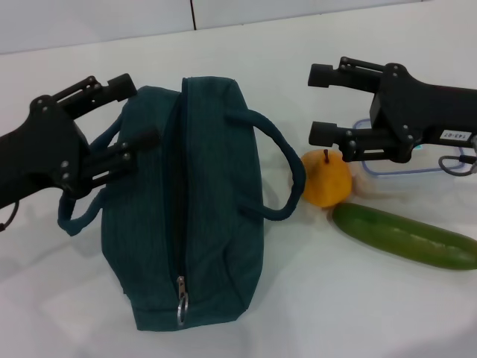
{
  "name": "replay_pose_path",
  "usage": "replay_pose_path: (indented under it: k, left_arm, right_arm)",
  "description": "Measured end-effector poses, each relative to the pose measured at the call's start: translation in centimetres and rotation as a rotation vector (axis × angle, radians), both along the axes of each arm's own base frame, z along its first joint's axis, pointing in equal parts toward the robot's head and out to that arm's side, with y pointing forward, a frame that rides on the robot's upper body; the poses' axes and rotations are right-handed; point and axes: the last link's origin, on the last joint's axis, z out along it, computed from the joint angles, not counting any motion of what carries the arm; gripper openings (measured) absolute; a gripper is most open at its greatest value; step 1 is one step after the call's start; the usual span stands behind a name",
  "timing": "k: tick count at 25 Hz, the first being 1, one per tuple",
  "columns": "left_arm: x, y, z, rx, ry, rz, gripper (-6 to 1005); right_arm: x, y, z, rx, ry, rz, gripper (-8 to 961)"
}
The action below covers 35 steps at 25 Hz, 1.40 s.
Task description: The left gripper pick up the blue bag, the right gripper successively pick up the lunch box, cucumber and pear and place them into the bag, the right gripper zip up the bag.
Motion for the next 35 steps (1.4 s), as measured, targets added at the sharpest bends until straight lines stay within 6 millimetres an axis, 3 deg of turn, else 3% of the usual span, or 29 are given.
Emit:
replay_pose_path:
  k: [19, 26, 35]
  left_arm:
    - [0.3, -0.2, -0.3, -0.037, -0.002, -0.014, 736]
    - [1.9, 1.7, 2.3, -0.103, 0.087, 0.093, 737]
    - [1.9, 1.3, 4.3, -0.132, 0.261, 0.238, 738]
  right_arm:
    - [0.2, -0.3, -0.1, 0.014, 0.001, 0.001, 844]
    - [0.1, 0.0, 0.1, 0.029, -0.009, 0.014, 844]
    - [-0.3, 0.5, 0.6, 0.047, -0.023, 0.034, 844]
